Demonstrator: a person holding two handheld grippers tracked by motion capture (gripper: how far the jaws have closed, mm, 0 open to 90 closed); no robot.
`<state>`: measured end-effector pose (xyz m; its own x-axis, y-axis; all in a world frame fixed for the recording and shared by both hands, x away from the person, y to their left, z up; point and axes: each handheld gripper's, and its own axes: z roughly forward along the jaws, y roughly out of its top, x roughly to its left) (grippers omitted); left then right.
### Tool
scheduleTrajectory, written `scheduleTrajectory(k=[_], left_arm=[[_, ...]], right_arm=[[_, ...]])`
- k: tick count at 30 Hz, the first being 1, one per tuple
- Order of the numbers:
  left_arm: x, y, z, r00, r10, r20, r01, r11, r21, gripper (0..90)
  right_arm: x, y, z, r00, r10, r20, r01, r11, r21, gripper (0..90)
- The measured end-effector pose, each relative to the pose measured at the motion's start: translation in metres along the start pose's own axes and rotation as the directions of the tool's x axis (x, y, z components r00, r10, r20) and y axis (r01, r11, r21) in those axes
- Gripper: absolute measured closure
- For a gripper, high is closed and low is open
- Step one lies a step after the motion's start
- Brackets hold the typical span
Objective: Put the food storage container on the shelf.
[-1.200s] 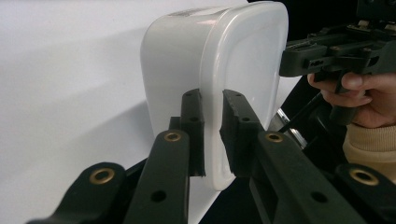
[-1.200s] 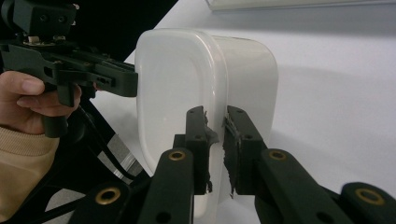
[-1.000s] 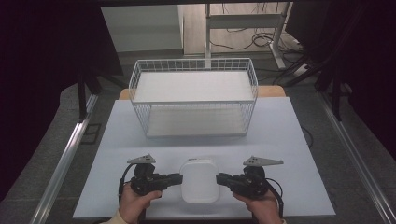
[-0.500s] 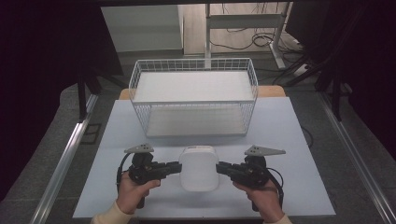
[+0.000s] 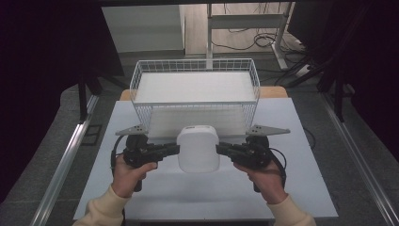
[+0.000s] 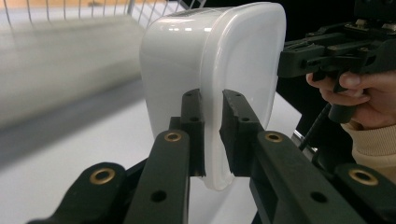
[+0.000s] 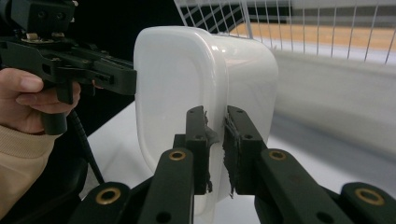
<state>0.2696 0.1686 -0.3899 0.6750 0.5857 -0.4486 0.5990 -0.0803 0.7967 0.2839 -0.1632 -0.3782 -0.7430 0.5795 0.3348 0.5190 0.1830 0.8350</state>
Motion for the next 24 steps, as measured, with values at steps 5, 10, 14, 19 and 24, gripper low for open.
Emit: scheduleTrajectory(k=[5,10,14,19,24], left_arm=[[0.0,0.018,-0.004,0.9998,0.021,-0.002,-0.021,0.9996,-0.02,79.9],[0.002,0.033,-0.006,0.9994,0.033,-0.005,-0.033,0.999,-0.029,79.9],[0.004,0.045,-0.006,0.9991,0.041,-0.013,-0.042,0.9986,-0.032,80.0],[0.007,0.058,-0.005,0.9986,0.049,-0.018,-0.05,0.9983,-0.03,80.1],[0.009,0.071,-0.005,0.9979,0.062,-0.016,-0.063,0.9974,-0.035,80.2]], right_arm=[[0.001,0.02,-0.002,0.9997,-0.026,0.002,0.026,1.0,-0.016,80.0],[-0.003,0.036,-0.002,0.9991,-0.041,-0.006,0.041,0.999,-0.029,80.0],[-0.009,0.046,-0.001,0.9986,-0.053,-0.007,0.052,0.998,-0.039,80.0],[-0.013,0.057,0.001,0.9987,-0.051,-0.005,0.051,0.998,-0.049,80.0],[-0.018,0.068,0.002,0.9987,-0.05,-0.003,0.05,0.997,-0.051,79.9]])
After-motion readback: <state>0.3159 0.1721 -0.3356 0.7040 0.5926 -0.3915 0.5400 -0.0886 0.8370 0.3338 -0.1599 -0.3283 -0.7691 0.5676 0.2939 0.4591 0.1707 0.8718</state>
